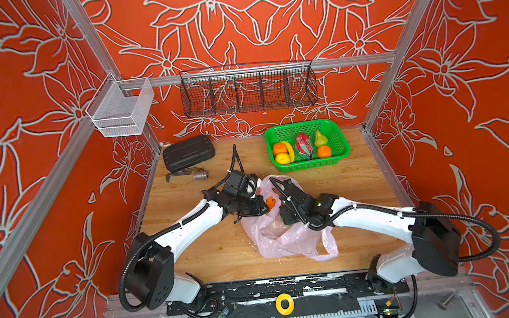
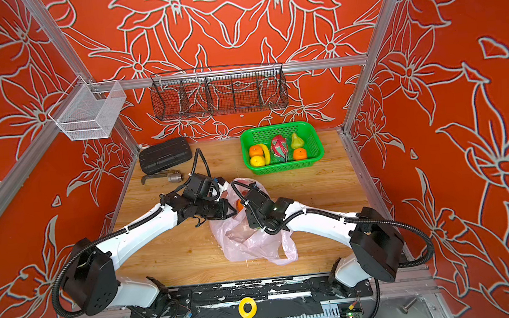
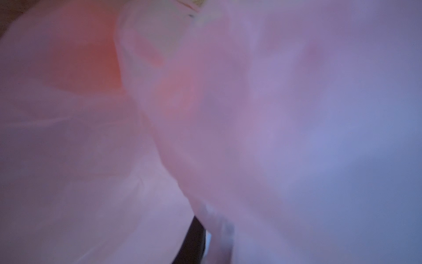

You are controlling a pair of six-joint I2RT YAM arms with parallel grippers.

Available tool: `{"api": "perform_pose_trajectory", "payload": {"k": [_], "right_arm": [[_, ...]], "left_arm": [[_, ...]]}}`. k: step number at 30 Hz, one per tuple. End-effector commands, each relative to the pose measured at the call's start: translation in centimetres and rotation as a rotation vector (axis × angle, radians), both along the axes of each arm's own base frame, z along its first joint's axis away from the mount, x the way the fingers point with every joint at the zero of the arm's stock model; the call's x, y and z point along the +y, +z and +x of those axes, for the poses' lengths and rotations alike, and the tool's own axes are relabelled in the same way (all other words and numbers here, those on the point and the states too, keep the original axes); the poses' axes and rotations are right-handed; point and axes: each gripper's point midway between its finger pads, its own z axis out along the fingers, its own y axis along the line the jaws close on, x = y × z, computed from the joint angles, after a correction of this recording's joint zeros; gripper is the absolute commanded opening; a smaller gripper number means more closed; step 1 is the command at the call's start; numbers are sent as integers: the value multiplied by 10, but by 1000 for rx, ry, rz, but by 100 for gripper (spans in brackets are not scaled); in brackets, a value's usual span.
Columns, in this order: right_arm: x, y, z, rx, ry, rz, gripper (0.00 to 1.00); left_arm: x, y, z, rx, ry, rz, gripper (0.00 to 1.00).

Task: Untie the knot of the plastic bag and take out the fruit
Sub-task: Pick up the fruit from the plastic bag.

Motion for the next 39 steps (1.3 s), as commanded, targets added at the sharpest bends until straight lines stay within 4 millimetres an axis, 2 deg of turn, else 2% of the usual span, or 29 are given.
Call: {"api": "perform_pose_trajectory", "payload": {"k": [1,5,11,12,15,17,19,23,27,29,32,34,36,37,39], "right_arm": [[16,15,12,-24,-30,141,53],[14,23,15,-12,-59,208,53],[3,27,16,81,-127,416,53],[5,29,16,95,-127,463,53],[6,32,15,120,-137,536,53],[1,31,16,124,-153,530,53],[-5,31,18,120,-171,527,53],[-9,24,22,131,-187,510,53],[-11,22,25,133,-187,492,53],[-12,21,26,133,-190,483,53],[-12,22,25,136,-173,480,53],[-11,22,23,147,-163,475,53],[-12,23,23,149,-161,477,53],[-12,24,22,153,-159,482,53],[-11,27,20,158,-146,494,53]], "left_arm": [[3,1,-5,-5,4,3,17],[13,-2,-5,-16,36,52,19],[50,-21,3,-2,122,163,21],[53,-25,3,-3,123,165,23],[52,-30,-2,-1,102,149,35],[55,-15,-4,-74,118,109,48],[65,18,-7,-208,142,96,66],[77,78,-19,-427,113,67,77],[75,113,-34,-537,45,34,81],[66,128,-43,-576,-20,-1,81],[31,145,-64,-668,-210,-71,81],[6,141,-72,-722,-318,-55,81],[-8,134,-72,-738,-375,-23,81],[-18,122,-68,-723,-405,1,80],[-31,112,-66,-740,-452,12,79]]}}
